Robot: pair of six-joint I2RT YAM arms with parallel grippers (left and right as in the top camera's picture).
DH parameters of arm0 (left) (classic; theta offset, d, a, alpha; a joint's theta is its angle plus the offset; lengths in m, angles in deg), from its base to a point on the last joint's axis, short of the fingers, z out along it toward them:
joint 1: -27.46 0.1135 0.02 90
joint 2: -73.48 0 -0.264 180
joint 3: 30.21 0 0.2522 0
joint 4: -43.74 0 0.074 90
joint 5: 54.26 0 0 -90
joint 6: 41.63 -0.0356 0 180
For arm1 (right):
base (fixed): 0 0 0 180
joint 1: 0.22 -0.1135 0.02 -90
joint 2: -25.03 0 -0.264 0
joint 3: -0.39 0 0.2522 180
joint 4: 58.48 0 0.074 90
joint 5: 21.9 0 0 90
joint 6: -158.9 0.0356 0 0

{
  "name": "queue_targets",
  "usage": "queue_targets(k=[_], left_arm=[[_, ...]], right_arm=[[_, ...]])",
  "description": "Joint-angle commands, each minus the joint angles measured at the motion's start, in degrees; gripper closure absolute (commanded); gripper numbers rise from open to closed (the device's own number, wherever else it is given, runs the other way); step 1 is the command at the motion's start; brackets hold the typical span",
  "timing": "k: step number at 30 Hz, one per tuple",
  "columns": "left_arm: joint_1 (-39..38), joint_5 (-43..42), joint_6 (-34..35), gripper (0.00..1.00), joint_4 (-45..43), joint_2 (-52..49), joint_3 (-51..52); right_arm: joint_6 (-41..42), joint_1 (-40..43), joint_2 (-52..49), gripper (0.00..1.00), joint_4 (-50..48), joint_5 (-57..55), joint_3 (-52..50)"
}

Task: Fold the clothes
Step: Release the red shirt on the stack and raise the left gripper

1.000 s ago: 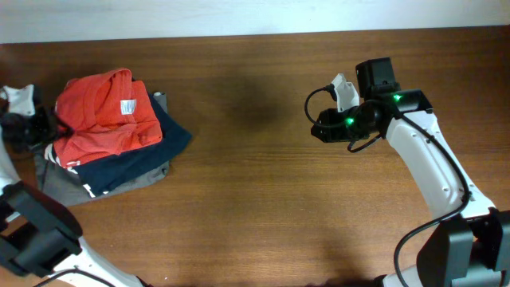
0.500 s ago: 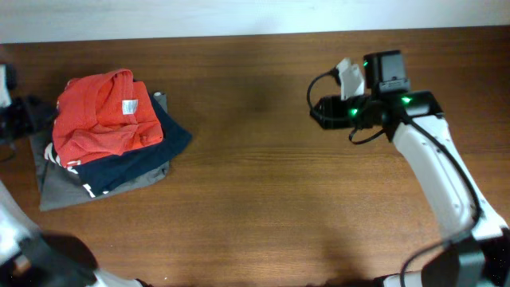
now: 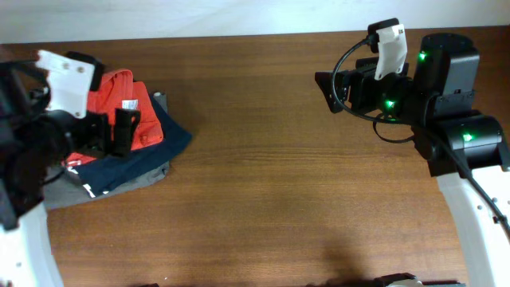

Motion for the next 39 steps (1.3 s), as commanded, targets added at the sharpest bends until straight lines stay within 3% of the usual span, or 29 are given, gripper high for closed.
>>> queue_targets(k=[1,16,22,26,31,39], left_arm=[[-0.42,0.37,0.96,0.01,-0.76,-0.96,0.42],[-0.35,0.35,0.96,0.01,0.52,-0.96,0.42],[-0.35,0.35,0.96,0.01,0.52,-0.96,0.42],[-0.35,0.35,0.96,0.01,0.52,-0.96,0.42],[-0.35,0.35,0.96,0.01,0.52,-0.96,0.42],[-0.35,0.35,0.96,0.01,0.52,-0.96,0.42]], right_arm=[[0.22,0.11,-0.46,0.01,0.5,-0.46,0.48],[-1.33,2.1,1.27,0.01,3.13,-0.46,0.63],[-4.46,9.66,13.64,0.01,6.51,0.26,1.75],[-7.56,10.19,21.73,0.01,9.07,-12.59,-0.55],[-7.56,10.25,32.46,0.01,8.98,-22.58,-11.19],[-7.52,10.25,54.36,0.01,-1.55,-20.0,-42.36]])
